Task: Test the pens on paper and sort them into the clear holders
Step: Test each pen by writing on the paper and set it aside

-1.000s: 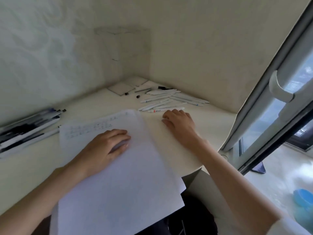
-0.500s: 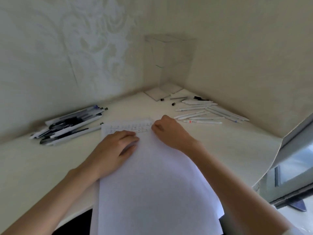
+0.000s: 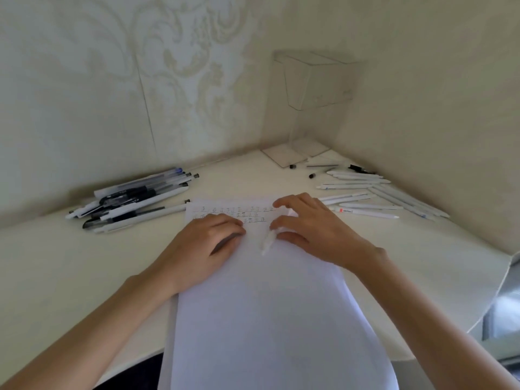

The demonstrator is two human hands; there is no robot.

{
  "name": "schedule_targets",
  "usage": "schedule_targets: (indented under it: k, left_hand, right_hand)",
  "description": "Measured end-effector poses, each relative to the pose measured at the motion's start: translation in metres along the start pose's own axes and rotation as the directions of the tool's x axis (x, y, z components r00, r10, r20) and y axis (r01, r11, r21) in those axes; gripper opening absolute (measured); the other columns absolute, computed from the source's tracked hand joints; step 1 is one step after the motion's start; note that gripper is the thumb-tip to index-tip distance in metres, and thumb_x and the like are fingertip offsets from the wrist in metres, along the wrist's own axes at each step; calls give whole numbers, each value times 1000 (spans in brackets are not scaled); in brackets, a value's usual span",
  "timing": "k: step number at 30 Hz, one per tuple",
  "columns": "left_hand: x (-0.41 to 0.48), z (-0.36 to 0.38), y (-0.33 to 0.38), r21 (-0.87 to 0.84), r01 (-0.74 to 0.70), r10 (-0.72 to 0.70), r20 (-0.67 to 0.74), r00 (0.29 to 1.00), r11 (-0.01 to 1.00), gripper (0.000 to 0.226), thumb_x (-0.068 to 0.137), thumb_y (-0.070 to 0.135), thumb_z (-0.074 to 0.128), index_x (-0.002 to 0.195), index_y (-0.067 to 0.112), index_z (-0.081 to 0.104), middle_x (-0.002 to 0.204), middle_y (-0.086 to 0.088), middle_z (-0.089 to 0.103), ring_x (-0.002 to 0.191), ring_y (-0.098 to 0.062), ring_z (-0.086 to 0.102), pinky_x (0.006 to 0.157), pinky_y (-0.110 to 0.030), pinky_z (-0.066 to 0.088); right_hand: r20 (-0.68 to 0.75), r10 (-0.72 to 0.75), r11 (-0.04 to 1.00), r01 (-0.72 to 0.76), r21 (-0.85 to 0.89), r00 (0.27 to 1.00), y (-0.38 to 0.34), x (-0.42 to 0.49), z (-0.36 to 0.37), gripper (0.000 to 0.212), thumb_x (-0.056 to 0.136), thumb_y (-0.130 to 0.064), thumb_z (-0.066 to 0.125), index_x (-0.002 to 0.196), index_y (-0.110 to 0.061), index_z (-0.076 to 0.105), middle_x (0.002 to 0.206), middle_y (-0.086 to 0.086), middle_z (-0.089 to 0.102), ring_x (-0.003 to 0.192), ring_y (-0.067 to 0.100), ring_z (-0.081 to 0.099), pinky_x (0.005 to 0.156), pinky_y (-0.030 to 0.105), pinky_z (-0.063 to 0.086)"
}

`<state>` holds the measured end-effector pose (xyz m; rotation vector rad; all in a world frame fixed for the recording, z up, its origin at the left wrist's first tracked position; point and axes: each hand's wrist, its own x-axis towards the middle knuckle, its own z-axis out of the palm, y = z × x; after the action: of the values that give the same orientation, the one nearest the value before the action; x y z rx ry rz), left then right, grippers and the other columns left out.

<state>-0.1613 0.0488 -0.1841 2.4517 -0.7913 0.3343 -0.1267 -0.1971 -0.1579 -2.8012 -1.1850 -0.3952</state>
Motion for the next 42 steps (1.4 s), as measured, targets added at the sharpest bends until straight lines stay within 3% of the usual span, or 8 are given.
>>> schedule_targets:
  k: [3,8,14,21,28,32,36,42]
  left_hand:
    - [0,0,0,-25,19,-19,-17,1000,1000,37,89,38,38,100,17,67,106,9,64,98,-4,55,83,-23,43]
    - [3,4,0,19,65,-65,-4,998,998,38,89,38,35,103,20,65,103,11,61,93,-13,57,80,-33,46]
    - [4,7,0,82,38,-40,17,999,996,36,89,35,35,107,21,62,101,10,56,88,-16,53,76,-34,44]
    - [1,6,3,99,44,-47,31,998,994,37,90,34,33,109,19,61,105,9,55,92,-16,54,79,-33,44]
    - [3,2,11,174,63,-75,62,995,983,37,89,33,33,105,19,62,104,8,57,89,-18,56,77,-29,44]
    - [3,3,16,159,25,-40,94,995,987,39,88,35,36,111,20,63,116,6,59,103,-16,55,86,-25,38]
    - [5,5,22,122,-77,47,225,973,990,50,91,49,32,132,26,49,143,9,40,130,-9,31,105,-19,17]
    - [7,10,22,109,-62,27,298,954,992,64,85,61,16,142,34,31,152,12,22,140,-6,12,110,-20,4]
  right_hand:
    - [-34,-28,999,27,-33,999,-2,14,8,7,85,-15,63,87,-9,63,99,10,63,84,29,59,70,32,46]
    - [-8,195,978,-194,73,981,-12,37,10,39,82,10,45,116,-7,51,95,10,54,82,26,47,72,33,35]
    - [-232,331,943,-322,79,914,-20,44,29,46,83,-61,43,63,-20,41,63,-4,38,61,17,36,65,29,25]
    - [-433,247,965,-260,30,867,-17,41,33,40,78,-44,50,54,-18,31,49,-4,29,51,20,35,58,30,19]
    - [-600,380,903,-142,405,704,-14,38,3,32,85,-11,42,104,2,64,68,6,60,59,14,51,54,26,45]
    - [-482,594,743,-210,636,644,-21,35,-7,43,87,-29,28,95,-5,62,71,7,59,67,15,52,61,28,40]
    - [-3,749,272,-302,914,663,-26,41,-4,47,90,-54,49,83,-13,70,65,6,69,59,11,61,57,28,48]
    - [61,725,336,-430,838,686,-21,45,13,29,79,-12,68,62,-17,45,57,-6,45,50,2,38,49,16,33]
